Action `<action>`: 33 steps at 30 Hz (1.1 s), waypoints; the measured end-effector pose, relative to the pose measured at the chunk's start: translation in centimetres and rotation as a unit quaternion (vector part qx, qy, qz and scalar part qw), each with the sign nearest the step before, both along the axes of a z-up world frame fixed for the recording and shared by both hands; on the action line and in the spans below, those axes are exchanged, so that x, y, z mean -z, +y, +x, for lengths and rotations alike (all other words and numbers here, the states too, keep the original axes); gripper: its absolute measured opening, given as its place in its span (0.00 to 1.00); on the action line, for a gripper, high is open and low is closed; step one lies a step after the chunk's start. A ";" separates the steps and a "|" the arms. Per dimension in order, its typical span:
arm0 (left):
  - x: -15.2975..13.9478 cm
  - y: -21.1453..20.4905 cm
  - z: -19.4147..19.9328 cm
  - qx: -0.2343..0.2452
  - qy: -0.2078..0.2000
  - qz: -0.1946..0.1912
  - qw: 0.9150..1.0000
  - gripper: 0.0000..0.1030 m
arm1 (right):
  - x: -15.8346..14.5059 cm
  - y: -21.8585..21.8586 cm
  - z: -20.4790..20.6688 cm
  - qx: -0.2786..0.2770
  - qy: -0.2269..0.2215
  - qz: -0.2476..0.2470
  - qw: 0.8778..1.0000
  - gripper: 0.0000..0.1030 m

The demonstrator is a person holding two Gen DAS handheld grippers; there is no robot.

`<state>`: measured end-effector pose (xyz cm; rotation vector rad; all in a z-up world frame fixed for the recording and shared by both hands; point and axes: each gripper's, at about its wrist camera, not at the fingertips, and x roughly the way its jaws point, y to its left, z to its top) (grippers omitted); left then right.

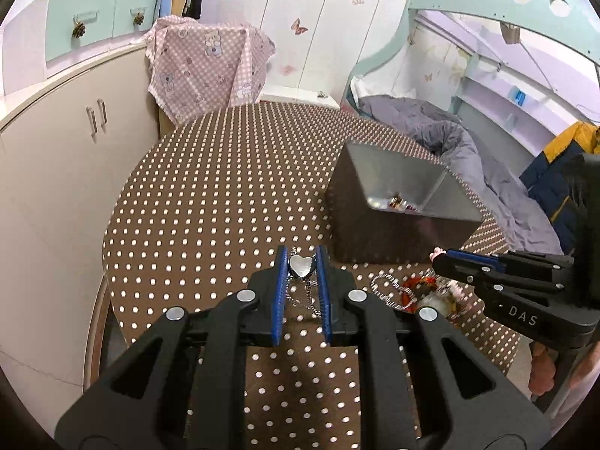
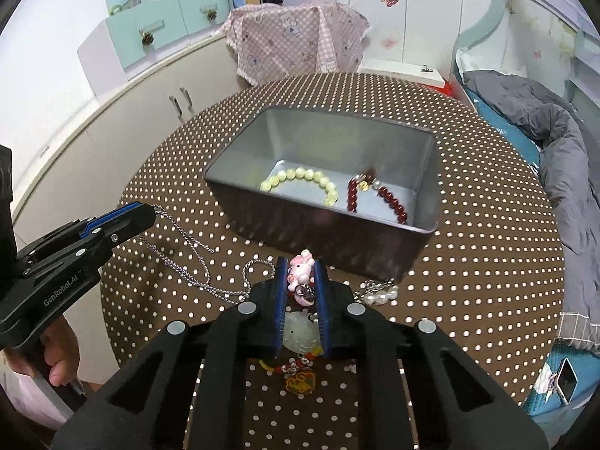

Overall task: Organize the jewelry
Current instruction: 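Grasp the silver heart chain with the left gripper while the right gripper grasps the pink bear charm, then lift both held items over the grey tin and open both grippers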

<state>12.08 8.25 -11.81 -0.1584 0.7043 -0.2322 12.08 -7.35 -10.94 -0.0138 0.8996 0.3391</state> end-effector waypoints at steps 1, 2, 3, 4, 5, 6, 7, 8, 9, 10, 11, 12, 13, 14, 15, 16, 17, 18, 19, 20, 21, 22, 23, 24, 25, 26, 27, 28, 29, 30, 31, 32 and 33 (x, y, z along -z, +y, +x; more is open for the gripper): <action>-0.2 0.0 0.0 -0.001 -0.003 0.000 1.000 0.15 | -0.3 -0.2 0.0 0.002 -0.003 0.003 1.000 0.12; -0.6 -0.1 0.0 -0.001 -0.008 0.000 1.000 0.15 | -0.6 -0.4 -0.1 0.004 -0.007 0.004 1.000 0.12; -1.0 -0.1 0.0 0.000 -0.013 0.001 1.000 0.15 | -0.8 -0.6 -0.2 0.006 -0.010 0.006 1.000 0.12; -1.4 -0.2 0.0 0.000 -0.020 0.002 1.000 0.15 | -1.2 -0.8 -0.2 0.009 -0.014 0.007 1.000 0.12; -1.8 -0.3 -0.1 0.001 -0.026 0.003 1.000 0.15 | -1.5 -1.1 -0.2 0.012 -0.020 0.009 1.000 0.12; -2.2 -0.4 -0.1 0.002 -0.032 0.004 0.999 0.15 | -1.8 -1.3 -0.3 0.015 -0.023 0.010 1.000 0.12; -2.8 -0.6 -0.2 0.002 -0.039 0.005 0.999 0.15 | -2.2 -1.5 -0.3 0.018 -0.028 0.011 0.999 0.12; -3.2 -0.7 -0.2 0.003 -0.045 0.006 0.999 0.15 | -2.6 -1.8 -0.3 0.020 -0.034 0.013 0.999 0.12; -3.7 -0.8 -0.2 0.004 -0.052 0.008 0.999 0.15 | -2.8 -2.0 -0.3 0.021 -0.037 0.013 0.999 0.12; -4.0 -1.0 -0.2 0.004 -0.056 0.009 0.998 0.15 | -3.2 -2.2 -0.3 0.024 -0.043 0.014 0.999 0.12; -4.5 -1.1 -0.3 0.004 -0.062 0.011 0.998 0.15 | -3.6 -2.4 -0.4 0.026 -0.048 0.014 0.998 0.12; -5.0 -1.3 -0.3 0.004 -0.068 0.013 0.998 0.15 | -3.9 -2.5 -0.4 0.027 -0.052 0.015 0.998 0.12; -5.4 -1.3 -0.2 0.005 -0.072 0.013 0.997 0.15 | -4.3 -2.6 -0.4 0.028 -0.058 0.016 0.998 0.12; -5.9 -1.5 -0.3 0.007 -0.079 0.014 0.997 0.15 | -4.5 -2.7 -0.5 0.029 -0.062 0.017 0.998 0.12; -6.5 -1.7 -0.5 0.011 -0.086 0.014 0.996 0.15 | -5.0 -2.9 -0.6 0.031 -0.071 0.016 0.997 0.12; -6.9 -1.8 -0.5 0.015 -0.091 0.013 0.996 0.15 | -5.2 -3.0 -0.6 0.031 -0.075 0.016 0.997 0.12; -7.4 -1.9 -0.5 0.019 -0.095 0.011 0.995 0.15 | -5.7 -3.2 -0.6 0.032 -0.082 0.017 0.996 0.12; -7.8 -2.0 -0.5 0.024 -0.098 0.009 0.995 0.15 | -5.9 -3.3 -0.6 0.034 -0.084 0.018 0.996 0.12; -8.2 -2.2 -0.5 0.026 -0.101 0.008 0.995 0.15 | -6.2 -3.5 -0.5 0.037 -0.088 0.019 0.995 0.12; -8.6 -2.3 -0.4 0.029 -0.105 0.008 0.994 0.15 | -6.4 -3.7 -0.5 0.039 -0.092 0.019 0.995 0.12; -8.9 -2.4 -0.3 0.030 -0.107 0.009 0.994 0.15 | -6.8 -3.9 -0.4 0.042 -0.096 0.020 0.994 0.12; -9.5 -2.6 -0.1 0.032 -0.111 0.010 0.993 0.15 | -7.1 -4.0 -0.4 0.043 -0.100 0.020 0.994 0.12; -9.9 -2.7 0.0 0.035 -0.113 0.009 0.993 0.15 | -7.5 -4.2 -0.3 0.044 -0.106 0.021 0.993 0.12; -10.4 -2.8 0.1 0.037 -0.118 0.008 0.992 0.15 | -7.8 -4.3 -0.3 0.045 -0.110 0.021 0.993 0.12; -10.8 -2.9 0.0 0.039 -0.122 0.008 0.992 0.15 | -8.1 -4.4 -0.3 0.044 -0.114 0.021 0.992 0.12; -11.4 -3.0 0.0 0.039 -0.129 0.009 0.991 0.15 | -8.6 -4.5 -0.3 0.044 -0.120 0.021 0.992 0.12; -11.9 -3.2 0.0 0.040 -0.135 0.011 0.990 0.15 | -8.9 -4.5 -0.3 0.044 -0.125 0.020 0.991 0.12; -12.4 -3.4 0.0 0.040 -0.140 0.013 0.989 0.15 | -9.1 -4.5 -0.3 0.044 -0.128 0.020 0.991 0.12; -12.9 -3.5 0.1 0.041 -0.143 0.013 0.989 0.15 | -9.6 -4.6 -0.2 0.043 -0.133 0.019 0.990 0.12; -13.5 -3.7 0.2 0.045 -0.146 0.012 0.988 0.15 | -9.9 -4.6 -0.2 0.043 -0.137 0.018 0.990 0.12; -14.0 -3.9 0.2 0.048 -0.148 0.012 0.988 0.15 | -10.2 -4.5 -0.1 0.042 -0.140 0.018 0.989 0.12; -14.4 -4.0 0.2 0.049 -0.151 0.013 0.987 0.15 | -10.4 -4.5 -0.1 0.042 -0.143 0.018 0.989 0.12; -15.0 -4.2 0.3 0.048 -0.159 0.016 0.986 0.15 | -10.7 -4.5 -0.1 0.041 -0.147 0.016 0.988 0.12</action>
